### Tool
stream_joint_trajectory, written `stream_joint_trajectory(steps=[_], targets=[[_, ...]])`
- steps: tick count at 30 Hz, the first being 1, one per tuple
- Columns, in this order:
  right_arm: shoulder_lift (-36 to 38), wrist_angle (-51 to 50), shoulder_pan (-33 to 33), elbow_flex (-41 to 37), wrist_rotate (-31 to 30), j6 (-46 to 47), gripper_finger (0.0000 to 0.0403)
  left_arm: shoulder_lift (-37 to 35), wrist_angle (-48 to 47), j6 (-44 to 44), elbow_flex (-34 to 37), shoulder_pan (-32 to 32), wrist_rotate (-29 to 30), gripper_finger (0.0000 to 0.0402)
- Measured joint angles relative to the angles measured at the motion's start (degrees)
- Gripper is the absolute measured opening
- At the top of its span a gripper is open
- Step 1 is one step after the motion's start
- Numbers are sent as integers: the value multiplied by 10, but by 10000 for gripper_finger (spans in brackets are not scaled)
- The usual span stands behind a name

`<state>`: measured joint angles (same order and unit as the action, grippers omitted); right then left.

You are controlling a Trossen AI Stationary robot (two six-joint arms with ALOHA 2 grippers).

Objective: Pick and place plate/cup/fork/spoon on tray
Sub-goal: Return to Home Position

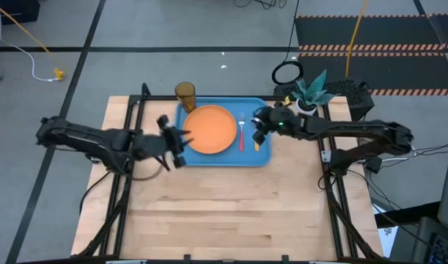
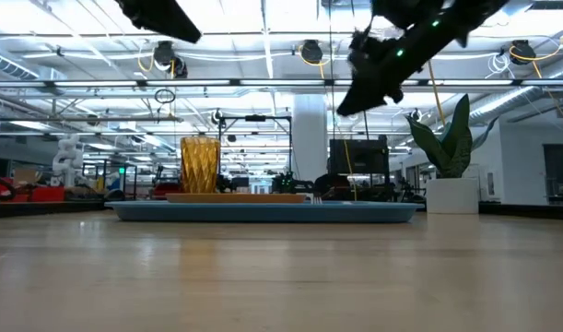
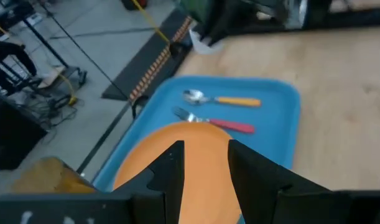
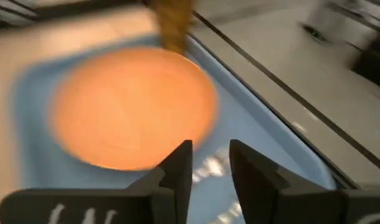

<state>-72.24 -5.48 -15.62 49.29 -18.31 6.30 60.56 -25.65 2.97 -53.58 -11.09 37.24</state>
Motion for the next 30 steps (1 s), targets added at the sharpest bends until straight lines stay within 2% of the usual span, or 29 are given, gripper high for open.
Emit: stream_joint_trajectory(steps=[5, 9, 12, 17, 20, 23, 27, 30], targets=[[94, 76, 4, -60, 130, -51, 56, -88, -13, -4, 0, 8, -18, 127], [155, 126, 8, -107, 191, -97, 9, -142, 0, -6, 34, -2, -28, 127], [188, 143, 15, -142, 223, -116, 8, -179, 20, -8, 89, -3, -73, 127], [237, 149, 32, -192, 231, -116, 3, -238, 137, -62, 187, -2, -91, 127], [264, 154, 45, -226, 231, -119, 1, -268, 175, -73, 233, -2, -128, 120], [286, 191, 51, -267, 232, -127, 1, -279, 209, -57, 276, -3, -149, 86], [299, 280, 54, -337, 231, -143, 1, -280, 252, -36, 333, -6, -149, 18], [298, 361, 54, -387, 231, -148, 1, -280, 305, -10, 376, -7, -149, 9]])
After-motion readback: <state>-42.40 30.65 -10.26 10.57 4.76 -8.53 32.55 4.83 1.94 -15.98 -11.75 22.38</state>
